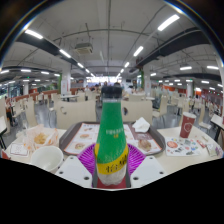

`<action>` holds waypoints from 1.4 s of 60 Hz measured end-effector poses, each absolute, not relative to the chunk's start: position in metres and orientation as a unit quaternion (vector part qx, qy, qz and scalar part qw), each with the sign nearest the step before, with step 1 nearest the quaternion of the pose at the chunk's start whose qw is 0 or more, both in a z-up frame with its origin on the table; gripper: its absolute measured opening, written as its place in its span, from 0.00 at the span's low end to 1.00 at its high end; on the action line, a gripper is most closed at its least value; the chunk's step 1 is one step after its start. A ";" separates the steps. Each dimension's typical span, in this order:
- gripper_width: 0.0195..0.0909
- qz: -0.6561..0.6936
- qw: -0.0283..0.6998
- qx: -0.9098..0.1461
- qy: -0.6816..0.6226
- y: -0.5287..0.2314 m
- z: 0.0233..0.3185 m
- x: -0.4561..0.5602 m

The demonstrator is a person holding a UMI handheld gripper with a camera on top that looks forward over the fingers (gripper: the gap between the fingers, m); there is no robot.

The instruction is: Pour water

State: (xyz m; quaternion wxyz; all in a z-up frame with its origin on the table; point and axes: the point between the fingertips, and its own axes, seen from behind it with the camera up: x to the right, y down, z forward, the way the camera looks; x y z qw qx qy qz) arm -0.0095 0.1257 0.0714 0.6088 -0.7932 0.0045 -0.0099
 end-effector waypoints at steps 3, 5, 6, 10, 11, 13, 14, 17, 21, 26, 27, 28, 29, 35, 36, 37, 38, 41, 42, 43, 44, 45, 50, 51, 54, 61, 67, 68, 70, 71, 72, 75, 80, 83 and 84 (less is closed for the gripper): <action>0.25 0.004 0.622 -0.783 0.013 0.126 0.073 -0.008; 0.25 0.003 0.628 -0.778 0.007 0.124 0.075 -0.008; 0.25 0.002 0.628 -0.779 0.002 0.123 0.075 -0.009; 0.25 -0.003 0.632 -0.775 -0.004 0.122 0.076 -0.012; 0.25 -0.003 0.633 -0.774 -0.003 0.123 0.077 -0.012; 0.25 -0.004 0.634 -0.773 -0.005 0.123 0.077 -0.012; 0.25 -0.004 0.634 -0.773 -0.006 0.123 0.077 -0.012; 0.28 -0.002 0.630 -0.777 -0.006 0.123 0.076 -0.012; 0.37 0.004 0.623 -0.782 -0.007 0.123 0.076 -0.013; 0.57 0.010 0.586 -0.809 -0.032 0.118 0.069 -0.016; 0.63 0.013 0.576 -0.816 -0.036 0.116 0.067 -0.017; 0.70 0.019 0.569 -0.821 -0.039 0.114 0.066 -0.018; 0.76 0.025 0.565 -0.824 -0.041 0.112 0.065 -0.019; 0.90 0.042 0.551 -0.833 -0.034 0.093 0.083 -0.018; 0.90 0.042 0.547 -0.835 -0.034 0.089 0.087 -0.016; 0.90 0.041 0.545 -0.837 -0.033 0.085 0.089 -0.015; 0.90 0.039 0.544 -0.837 -0.033 0.081 0.093 -0.013; 0.92 0.024 0.540 -0.841 -0.031 0.067 0.107 -0.004; 0.93 0.017 0.536 -0.844 -0.031 0.061 0.111 0.000; 0.92 0.013 0.530 -0.847 -0.031 0.054 0.116 0.006; 0.92 0.009 0.525 -0.851 -0.031 0.049 0.120 0.007; 0.92 0.005 0.518 -0.855 -0.031 0.042 0.124 0.009; 0.92 0.013 0.494 -0.869 -0.030 0.008 0.148 0.012; 0.92 0.017 0.491 -0.870 -0.027 0.001 0.154 0.013; 0.92 0.028 0.488 -0.872 -0.019 -0.015 0.173 0.013; 0.91 0.048 0.481 -0.875 -0.029 -0.043 0.204 0.013; 0.92 0.060 0.470 -0.879 -0.059 -0.062 0.223 0.014; 0.92 0.063 0.469 -0.879 -0.063 -0.065 0.226 0.014; 0.92 0.068 0.466 -0.879 -0.070 -0.071 0.230 0.015; 0.92 0.068 0.464 -0.880 -0.073 -0.073 0.230 0.016; 0.91 0.068 0.462 -0.881 -0.076 -0.075 0.230 0.018; 0.90 0.064 0.458 -0.882 -0.088 -0.081 0.232 0.025; 0.91 0.052 0.462 -0.876 -0.127 -0.090 0.237 0.034; 0.91 0.057 0.463 -0.873 -0.141 -0.095 0.238 0.035; 0.91 0.063 0.463 -0.873 -0.142 -0.096 0.238 0.035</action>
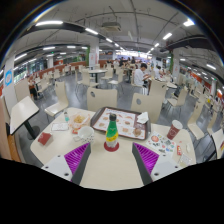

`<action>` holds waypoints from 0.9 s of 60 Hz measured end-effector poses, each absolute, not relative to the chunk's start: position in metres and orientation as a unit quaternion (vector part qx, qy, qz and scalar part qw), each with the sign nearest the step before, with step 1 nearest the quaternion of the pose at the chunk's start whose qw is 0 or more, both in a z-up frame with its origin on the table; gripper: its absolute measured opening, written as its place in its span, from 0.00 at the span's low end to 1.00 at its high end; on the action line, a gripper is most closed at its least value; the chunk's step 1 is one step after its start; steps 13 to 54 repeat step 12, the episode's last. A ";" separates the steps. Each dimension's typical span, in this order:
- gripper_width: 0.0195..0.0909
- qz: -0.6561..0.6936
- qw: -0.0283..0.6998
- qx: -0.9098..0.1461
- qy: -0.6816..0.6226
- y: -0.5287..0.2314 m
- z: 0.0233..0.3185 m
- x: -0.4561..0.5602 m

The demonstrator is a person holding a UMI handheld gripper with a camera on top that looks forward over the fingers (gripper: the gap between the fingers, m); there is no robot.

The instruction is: Pour water

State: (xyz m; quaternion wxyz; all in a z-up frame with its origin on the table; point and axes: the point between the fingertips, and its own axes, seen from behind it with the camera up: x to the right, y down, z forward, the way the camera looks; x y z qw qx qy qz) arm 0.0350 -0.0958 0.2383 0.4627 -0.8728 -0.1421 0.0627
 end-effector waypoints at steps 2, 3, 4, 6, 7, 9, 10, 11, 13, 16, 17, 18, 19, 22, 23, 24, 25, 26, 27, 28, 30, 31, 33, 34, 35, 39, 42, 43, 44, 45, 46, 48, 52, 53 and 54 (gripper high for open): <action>0.90 0.077 0.461 -0.872 -0.142 -0.099 0.241 0.035; 0.91 0.081 0.460 -0.872 -0.143 -0.101 0.241 0.035; 0.90 0.085 0.460 -0.872 -0.144 -0.102 0.241 0.035; 0.90 0.090 0.460 -0.871 -0.145 -0.105 0.241 0.036; 0.90 0.093 0.459 -0.871 -0.146 -0.106 0.241 0.036; 0.91 0.100 0.456 -0.872 -0.148 -0.109 0.239 0.037; 0.91 0.104 0.454 -0.872 -0.148 -0.111 0.238 0.037; 0.92 0.109 0.452 -0.873 -0.149 -0.112 0.236 0.037; 0.92 0.114 0.451 -0.872 -0.150 -0.115 0.236 0.036; 0.92 0.114 0.451 -0.872 -0.150 -0.115 0.236 0.036; 0.92 0.114 0.451 -0.872 -0.150 -0.115 0.236 0.036; 0.92 0.114 0.451 -0.872 -0.150 -0.115 0.236 0.036; 0.92 0.114 0.451 -0.872 -0.150 -0.115 0.236 0.036; 0.92 0.114 0.451 -0.872 -0.150 -0.115 0.236 0.036; 0.92 0.114 0.451 -0.872 -0.150 -0.115 0.236 0.036; 0.92 0.114 0.451 -0.872 -0.150 -0.115 0.236 0.036; 0.92 0.114 0.451 -0.872 -0.150 -0.115 0.236 0.036; 0.92 0.114 0.451 -0.872 -0.150 -0.115 0.236 0.036; 0.92 0.114 0.451 -0.872 -0.150 -0.115 0.236 0.036; 0.92 0.114 0.451 -0.872 -0.150 -0.115 0.236 0.036; 0.92 0.114 0.451 -0.872 -0.150 -0.115 0.236 0.036; 0.92 0.114 0.451 -0.872 -0.150 -0.115 0.236 0.036; 0.92 0.114 0.451 -0.872 -0.150 -0.115 0.236 0.036; 0.92 0.114 0.451 -0.872 -0.150 -0.115 0.236 0.036; 0.92 0.114 0.451 -0.872 -0.150 -0.115 0.236 0.036; 0.92 0.114 0.451 -0.872 -0.150 -0.115 0.236 0.036; 0.92 0.114 0.451 -0.872 -0.150 -0.115 0.236 0.036; 0.92 0.114 0.451 -0.872 -0.150 -0.115 0.236 0.036; 0.92 0.114 0.451 -0.872 -0.150 -0.115 0.236 0.036; 0.92 0.114 0.451 -0.872 -0.150 -0.115 0.236 0.036; 0.92 0.114 0.451 -0.872 -0.150 -0.115 0.236 0.036; 0.92 0.114 0.451 -0.872 -0.150 -0.115 0.236 0.036; 0.92 0.114 0.451 -0.872 -0.150 -0.115 0.236 0.036; 0.92 0.114 0.451 -0.872 -0.150 -0.115 0.236 0.036; 0.92 0.114 0.451 -0.872 -0.150 -0.115 0.236 0.036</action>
